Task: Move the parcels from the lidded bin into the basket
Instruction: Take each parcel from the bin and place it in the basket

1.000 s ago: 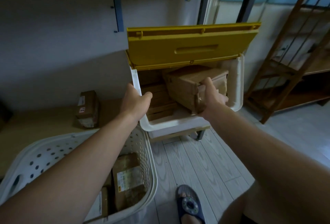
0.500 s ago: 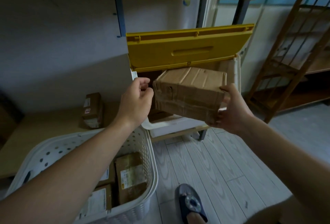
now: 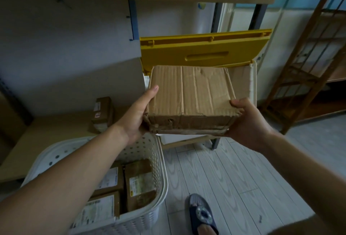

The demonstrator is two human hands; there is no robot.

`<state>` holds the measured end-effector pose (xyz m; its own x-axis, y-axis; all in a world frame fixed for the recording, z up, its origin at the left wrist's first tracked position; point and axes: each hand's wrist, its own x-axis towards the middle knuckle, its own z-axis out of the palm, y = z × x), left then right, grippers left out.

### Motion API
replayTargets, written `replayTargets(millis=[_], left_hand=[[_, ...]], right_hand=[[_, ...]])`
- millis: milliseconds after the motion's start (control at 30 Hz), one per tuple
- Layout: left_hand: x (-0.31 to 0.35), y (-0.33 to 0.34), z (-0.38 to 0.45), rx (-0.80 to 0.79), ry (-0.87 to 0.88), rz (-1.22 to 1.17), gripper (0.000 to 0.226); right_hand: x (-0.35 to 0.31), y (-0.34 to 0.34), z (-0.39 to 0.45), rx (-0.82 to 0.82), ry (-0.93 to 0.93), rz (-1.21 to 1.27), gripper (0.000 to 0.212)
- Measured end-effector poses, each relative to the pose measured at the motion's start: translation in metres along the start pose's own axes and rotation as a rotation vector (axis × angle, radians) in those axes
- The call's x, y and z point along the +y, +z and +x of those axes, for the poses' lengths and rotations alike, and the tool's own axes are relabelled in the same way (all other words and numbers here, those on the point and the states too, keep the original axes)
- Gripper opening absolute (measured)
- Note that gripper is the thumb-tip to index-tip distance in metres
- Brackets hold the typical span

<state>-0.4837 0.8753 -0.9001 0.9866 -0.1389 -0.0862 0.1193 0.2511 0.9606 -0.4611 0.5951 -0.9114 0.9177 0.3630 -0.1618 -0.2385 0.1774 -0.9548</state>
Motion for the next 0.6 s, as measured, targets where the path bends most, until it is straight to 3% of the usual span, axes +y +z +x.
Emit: replayTargets(millis=[267, 433, 600], left_hand=[[-0.007, -0.026, -0.02, 0.14, 0.17, -0.132, 0.081], [0.003, -0.05, -0.033, 0.192, 0.239, -0.162, 0.106], [0.019, -0.079, -0.044, 0.288, 0.314, -0.235, 0.09]], right_hand=[[-0.013, 0.045, 0.014, -0.073, -0.153, 0.068, 0.047], [-0.01, 0.08, 0.032, -0.066, -0.21, 0.084, 0.044], [-0.009, 0.126, 0.052, -0.081, -0.218, 0.049, 0.059]])
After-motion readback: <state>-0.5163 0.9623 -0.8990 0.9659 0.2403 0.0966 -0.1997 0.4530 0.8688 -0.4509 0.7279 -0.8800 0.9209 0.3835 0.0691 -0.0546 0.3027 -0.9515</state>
